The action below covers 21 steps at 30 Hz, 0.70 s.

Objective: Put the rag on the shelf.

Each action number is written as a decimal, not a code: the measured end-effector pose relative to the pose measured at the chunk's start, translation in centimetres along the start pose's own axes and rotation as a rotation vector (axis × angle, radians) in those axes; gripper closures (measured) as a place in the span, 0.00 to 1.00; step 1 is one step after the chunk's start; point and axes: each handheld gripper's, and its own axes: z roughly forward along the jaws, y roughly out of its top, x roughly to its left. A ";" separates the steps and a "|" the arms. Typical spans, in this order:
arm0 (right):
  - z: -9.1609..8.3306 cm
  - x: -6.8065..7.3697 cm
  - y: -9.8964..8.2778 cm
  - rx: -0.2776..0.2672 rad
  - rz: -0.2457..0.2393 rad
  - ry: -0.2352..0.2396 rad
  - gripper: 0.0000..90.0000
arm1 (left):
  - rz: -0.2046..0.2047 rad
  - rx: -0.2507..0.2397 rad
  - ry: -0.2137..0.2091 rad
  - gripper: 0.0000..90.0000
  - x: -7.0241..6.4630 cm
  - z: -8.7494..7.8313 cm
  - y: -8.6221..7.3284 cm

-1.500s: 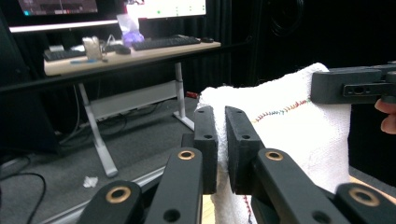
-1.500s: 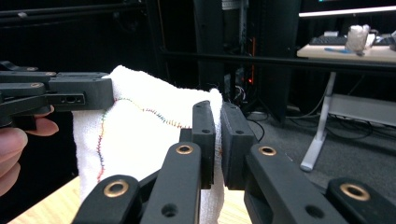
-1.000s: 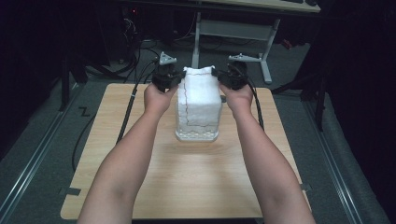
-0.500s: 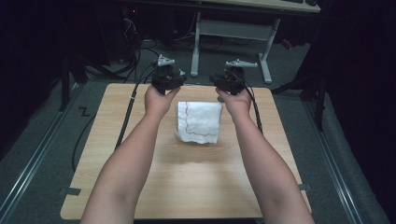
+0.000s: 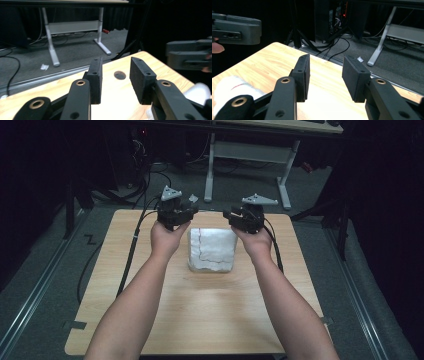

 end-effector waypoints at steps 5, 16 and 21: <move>-2.0 1.4 -0.5 -0.026 -0.033 -0.005 0.63 | 0.000 -0.007 -0.001 0.70 -0.1 -2.0 -1.2; -5.3 2.5 -2.1 -0.043 -0.053 -0.025 0.60 | 0.022 -0.039 -0.042 0.70 -2.4 -5.8 -2.4; -6.5 2.7 -3.2 -0.044 -0.062 -0.016 0.59 | 0.033 -0.046 -0.064 0.69 -3.3 -6.9 -3.1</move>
